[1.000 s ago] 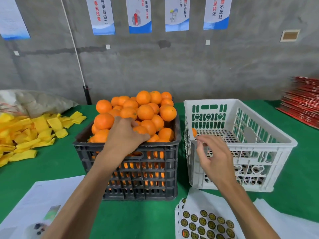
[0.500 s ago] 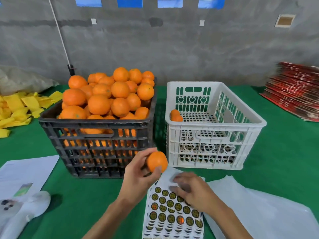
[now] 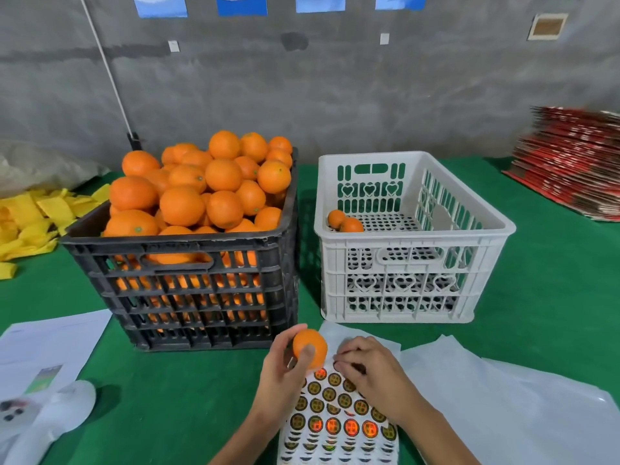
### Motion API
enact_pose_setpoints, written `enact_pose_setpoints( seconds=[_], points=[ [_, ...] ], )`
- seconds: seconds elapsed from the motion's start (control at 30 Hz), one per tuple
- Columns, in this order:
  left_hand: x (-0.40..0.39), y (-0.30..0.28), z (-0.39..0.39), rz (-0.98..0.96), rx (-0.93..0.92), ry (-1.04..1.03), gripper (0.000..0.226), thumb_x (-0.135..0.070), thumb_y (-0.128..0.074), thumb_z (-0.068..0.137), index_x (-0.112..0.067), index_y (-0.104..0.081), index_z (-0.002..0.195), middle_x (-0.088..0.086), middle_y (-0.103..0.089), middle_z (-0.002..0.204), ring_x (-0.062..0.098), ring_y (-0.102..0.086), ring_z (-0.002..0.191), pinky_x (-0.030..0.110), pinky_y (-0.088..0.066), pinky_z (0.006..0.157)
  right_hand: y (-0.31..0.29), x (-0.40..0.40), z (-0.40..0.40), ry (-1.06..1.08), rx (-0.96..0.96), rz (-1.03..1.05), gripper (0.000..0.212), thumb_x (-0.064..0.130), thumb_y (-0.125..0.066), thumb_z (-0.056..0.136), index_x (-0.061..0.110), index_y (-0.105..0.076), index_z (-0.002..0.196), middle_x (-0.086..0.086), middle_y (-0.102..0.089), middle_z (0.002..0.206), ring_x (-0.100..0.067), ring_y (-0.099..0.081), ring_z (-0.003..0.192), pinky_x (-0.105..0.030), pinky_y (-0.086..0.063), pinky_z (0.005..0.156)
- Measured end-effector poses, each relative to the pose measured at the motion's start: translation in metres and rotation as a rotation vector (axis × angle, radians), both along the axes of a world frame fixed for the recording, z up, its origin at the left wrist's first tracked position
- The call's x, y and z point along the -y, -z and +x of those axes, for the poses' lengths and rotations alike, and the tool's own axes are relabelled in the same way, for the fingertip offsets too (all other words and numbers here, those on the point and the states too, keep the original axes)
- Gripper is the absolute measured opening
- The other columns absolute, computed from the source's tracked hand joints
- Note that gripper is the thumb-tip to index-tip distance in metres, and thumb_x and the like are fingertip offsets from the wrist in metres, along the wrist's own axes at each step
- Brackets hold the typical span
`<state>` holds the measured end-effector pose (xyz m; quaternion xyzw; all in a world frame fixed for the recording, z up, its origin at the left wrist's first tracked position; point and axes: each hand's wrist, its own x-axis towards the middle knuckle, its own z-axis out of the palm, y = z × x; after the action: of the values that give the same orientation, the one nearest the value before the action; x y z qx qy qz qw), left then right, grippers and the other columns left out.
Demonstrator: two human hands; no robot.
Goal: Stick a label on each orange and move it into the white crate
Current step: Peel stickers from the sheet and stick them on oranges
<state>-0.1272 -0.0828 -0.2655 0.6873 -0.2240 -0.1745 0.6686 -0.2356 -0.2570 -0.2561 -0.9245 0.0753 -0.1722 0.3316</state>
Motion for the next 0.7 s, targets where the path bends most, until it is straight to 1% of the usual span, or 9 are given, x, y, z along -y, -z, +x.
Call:
enact_pose_setpoints(
  seconds=[0.07,0.13,0.23,0.3,0.4,0.47,0.53,0.6,0.7],
  points=[
    [0.001,0.003,0.002,-0.009,-0.028,0.005,0.062,-0.062,-0.072,0.079,-0.030,-0.065,0.132,0.003,-0.068,0.126,0.018,-0.069,0.114,0.042,-0.060,0.097,-0.002,0.000,0.000,-0.017,-0.034,-0.028,0.040,0.049,-0.073,0.091,0.022,-0.076,0.120,0.017,-0.060,0.117,0.005,-0.047,0.115,-0.018,-0.039,0.104],
    [0.002,0.007,0.005,-0.023,-0.051,0.003,0.061,-0.059,-0.074,0.080,-0.029,-0.065,0.133,0.004,-0.067,0.127,0.022,-0.069,0.117,0.051,-0.059,0.098,-0.003,0.000,-0.001,-0.041,-0.052,-0.031,0.053,0.058,-0.073,0.087,0.020,-0.073,0.125,0.018,-0.057,0.119,0.004,-0.047,0.117,-0.016,-0.038,0.104],
    [0.003,0.012,0.011,-0.023,-0.049,0.024,0.052,-0.060,-0.074,0.081,-0.042,-0.065,0.129,0.004,-0.066,0.129,0.026,-0.072,0.113,0.049,-0.061,0.095,-0.003,0.000,-0.003,-0.075,-0.052,-0.056,0.059,0.061,-0.067,0.089,0.018,-0.071,0.129,0.020,-0.053,0.120,0.007,-0.044,0.117,-0.012,-0.035,0.104],
    [0.005,0.013,0.013,0.001,-0.059,0.048,0.047,-0.063,-0.073,0.081,-0.052,-0.063,0.125,0.001,-0.065,0.130,0.024,-0.073,0.112,0.046,-0.061,0.095,-0.002,0.004,-0.002,-0.101,-0.048,-0.103,0.056,0.061,-0.065,0.092,0.018,-0.072,0.128,0.023,-0.051,0.117,0.008,-0.042,0.115,-0.009,-0.033,0.101],
    [0.003,0.013,0.014,0.041,-0.022,0.068,0.043,-0.068,-0.068,0.082,-0.059,-0.059,0.124,-0.006,-0.065,0.130,0.015,-0.071,0.115,0.041,-0.058,0.100,-0.001,0.004,0.000,-0.116,-0.040,-0.189,0.049,0.055,-0.063,0.096,0.017,-0.075,0.124,0.022,-0.051,0.114,0.008,-0.041,0.109,-0.008,-0.032,0.098],
    [0.002,0.011,0.012,0.042,0.003,0.073,0.041,-0.069,-0.066,0.082,-0.061,-0.059,0.122,-0.007,-0.065,0.130,0.010,-0.068,0.116,0.041,-0.057,0.102,-0.001,0.004,0.001,-0.123,-0.033,-0.239,0.041,0.048,-0.062,0.099,0.016,-0.077,0.119,0.017,-0.056,0.114,0.001,-0.046,0.107,-0.010,-0.035,0.098],
    [0.003,0.009,0.009,0.032,-0.001,0.067,0.040,-0.068,-0.066,0.082,-0.062,-0.059,0.122,-0.007,-0.065,0.131,0.010,-0.067,0.118,0.043,-0.056,0.104,0.000,0.002,0.000,-0.111,-0.014,-0.258,0.034,0.042,-0.062,0.101,0.015,-0.080,0.110,0.014,-0.060,0.112,-0.003,-0.050,0.104,-0.016,-0.041,0.095],
    [0.004,0.007,0.008,0.040,-0.006,0.063,0.040,-0.067,-0.067,0.082,-0.062,-0.059,0.121,-0.006,-0.064,0.132,0.012,-0.066,0.119,0.045,-0.056,0.104,0.003,0.000,0.001,-0.053,0.046,-0.177,0.027,0.038,-0.064,0.100,0.017,-0.082,0.098,0.016,-0.063,0.106,-0.002,-0.055,0.102,-0.017,-0.043,0.093],
    [0.003,0.005,0.009,0.037,-0.030,0.057,0.044,-0.068,-0.069,0.082,-0.058,-0.061,0.123,-0.006,-0.064,0.132,0.014,-0.067,0.119,0.046,-0.057,0.102,0.004,-0.003,0.004,0.069,0.060,0.163,0.022,0.030,-0.069,0.098,0.021,-0.079,0.080,0.017,-0.069,0.098,-0.010,-0.064,0.100,-0.024,-0.048,0.092]
  ],
)
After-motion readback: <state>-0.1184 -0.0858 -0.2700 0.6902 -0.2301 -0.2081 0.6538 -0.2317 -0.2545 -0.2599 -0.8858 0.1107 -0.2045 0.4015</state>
